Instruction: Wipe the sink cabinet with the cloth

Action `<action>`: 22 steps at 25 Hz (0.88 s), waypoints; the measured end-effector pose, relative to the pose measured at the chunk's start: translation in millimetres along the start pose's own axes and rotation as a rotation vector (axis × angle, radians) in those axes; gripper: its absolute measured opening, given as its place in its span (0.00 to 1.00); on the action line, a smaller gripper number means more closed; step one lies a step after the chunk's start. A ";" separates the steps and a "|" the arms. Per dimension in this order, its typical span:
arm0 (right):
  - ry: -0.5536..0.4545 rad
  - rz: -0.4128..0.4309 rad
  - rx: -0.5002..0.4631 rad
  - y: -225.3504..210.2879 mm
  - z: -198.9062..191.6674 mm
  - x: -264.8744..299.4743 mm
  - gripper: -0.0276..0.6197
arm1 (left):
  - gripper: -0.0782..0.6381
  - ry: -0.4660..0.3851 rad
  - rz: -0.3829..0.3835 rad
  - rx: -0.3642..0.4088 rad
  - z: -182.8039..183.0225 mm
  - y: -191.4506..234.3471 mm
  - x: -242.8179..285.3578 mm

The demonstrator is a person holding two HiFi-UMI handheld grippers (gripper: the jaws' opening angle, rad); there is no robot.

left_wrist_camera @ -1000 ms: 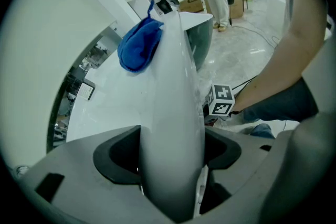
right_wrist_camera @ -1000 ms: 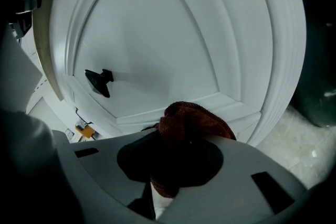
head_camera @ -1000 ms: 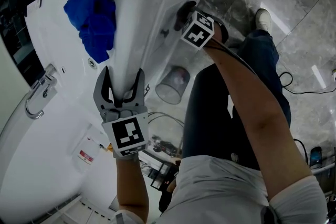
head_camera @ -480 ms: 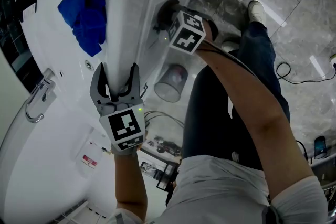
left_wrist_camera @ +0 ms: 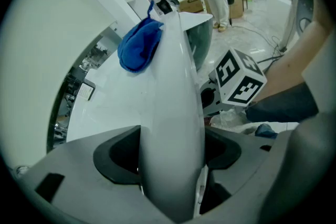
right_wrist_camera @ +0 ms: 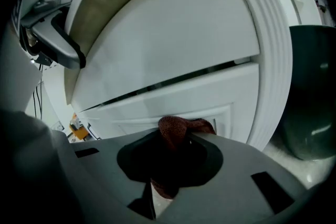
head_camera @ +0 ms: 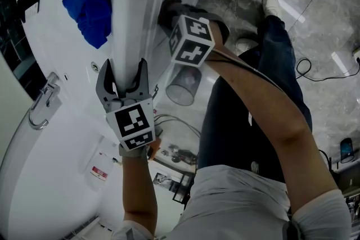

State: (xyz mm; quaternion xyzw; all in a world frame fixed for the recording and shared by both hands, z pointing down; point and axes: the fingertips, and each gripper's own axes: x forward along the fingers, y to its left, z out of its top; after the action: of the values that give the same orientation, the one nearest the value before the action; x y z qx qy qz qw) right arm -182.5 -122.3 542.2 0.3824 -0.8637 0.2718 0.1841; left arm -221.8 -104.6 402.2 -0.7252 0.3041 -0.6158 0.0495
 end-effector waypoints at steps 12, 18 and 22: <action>-0.069 0.026 0.093 20.1 30.5 -30.4 0.15 | 0.54 -0.007 -0.009 -0.003 0.9 -1.6 -1.2; -0.056 0.086 0.093 26.3 29.9 -27.5 0.15 | 0.54 0.000 -0.005 0.000 -1.0 -0.1 -2.4; -0.039 0.089 0.094 30.3 23.9 -20.9 0.15 | 0.54 0.015 0.032 0.024 -3.9 -0.8 0.8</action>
State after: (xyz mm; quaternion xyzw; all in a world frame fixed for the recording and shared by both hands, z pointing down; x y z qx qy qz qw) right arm -194.7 -108.2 502.5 0.3570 -0.8697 0.3124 0.1366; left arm -225.1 -103.2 404.2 -0.7148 0.3085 -0.6241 0.0660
